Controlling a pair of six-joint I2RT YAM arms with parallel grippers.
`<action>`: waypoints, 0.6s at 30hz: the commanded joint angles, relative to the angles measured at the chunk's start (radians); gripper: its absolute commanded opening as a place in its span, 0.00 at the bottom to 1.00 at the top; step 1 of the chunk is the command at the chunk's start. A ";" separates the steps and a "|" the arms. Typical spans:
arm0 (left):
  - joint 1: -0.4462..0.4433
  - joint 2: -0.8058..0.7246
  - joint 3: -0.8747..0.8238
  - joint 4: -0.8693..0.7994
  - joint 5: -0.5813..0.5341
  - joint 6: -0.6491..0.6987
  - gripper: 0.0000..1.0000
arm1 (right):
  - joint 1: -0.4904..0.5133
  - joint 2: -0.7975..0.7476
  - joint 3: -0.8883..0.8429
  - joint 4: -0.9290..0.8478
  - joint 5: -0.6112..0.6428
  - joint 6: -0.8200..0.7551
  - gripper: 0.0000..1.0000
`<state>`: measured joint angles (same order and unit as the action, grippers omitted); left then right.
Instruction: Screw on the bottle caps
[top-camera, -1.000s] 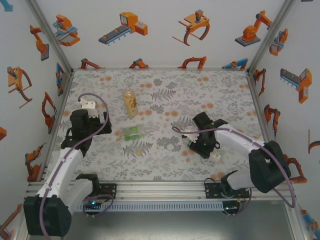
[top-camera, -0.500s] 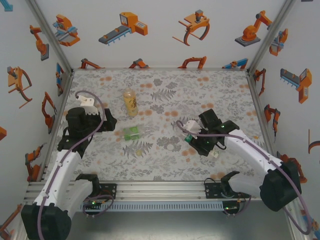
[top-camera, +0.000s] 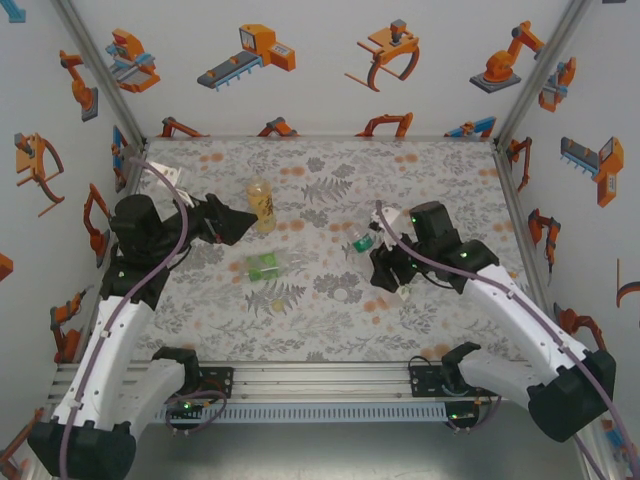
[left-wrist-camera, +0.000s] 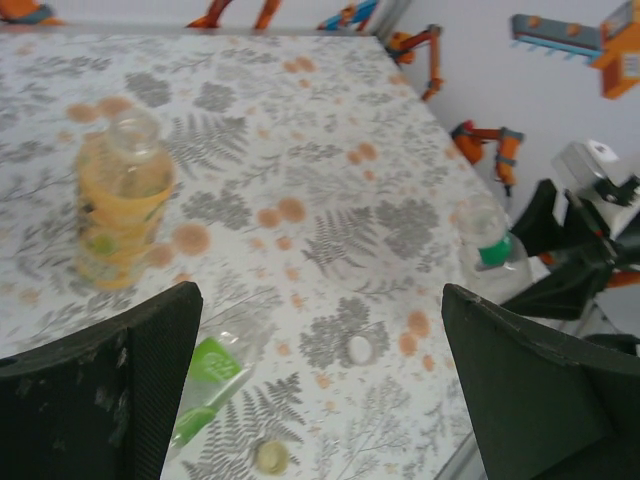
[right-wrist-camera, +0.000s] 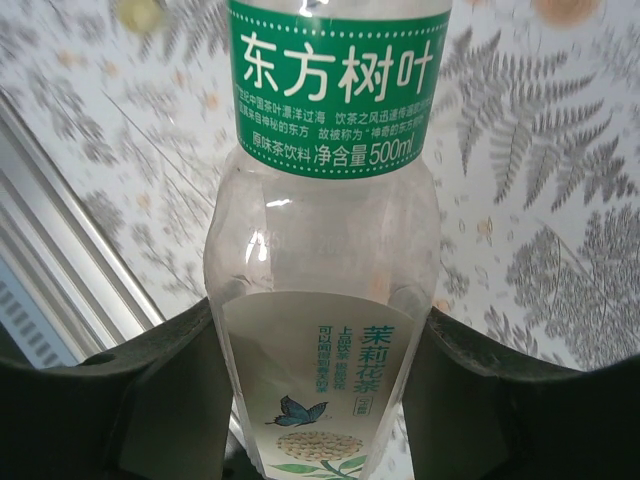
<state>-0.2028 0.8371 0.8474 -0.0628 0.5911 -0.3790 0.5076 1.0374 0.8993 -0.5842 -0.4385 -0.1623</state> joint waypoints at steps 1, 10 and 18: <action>-0.047 -0.006 0.050 0.120 0.063 -0.081 0.97 | 0.006 -0.061 0.032 0.196 -0.093 0.162 0.42; -0.253 -0.003 0.053 0.340 0.069 -0.080 0.97 | 0.006 -0.131 0.054 0.519 -0.218 0.416 0.43; -0.443 0.066 0.100 0.436 0.062 -0.001 0.97 | 0.007 -0.141 0.106 0.788 -0.292 0.593 0.43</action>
<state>-0.6121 0.8852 0.9054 0.2821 0.6373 -0.4229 0.5076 0.9127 0.9562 0.0315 -0.6750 0.3256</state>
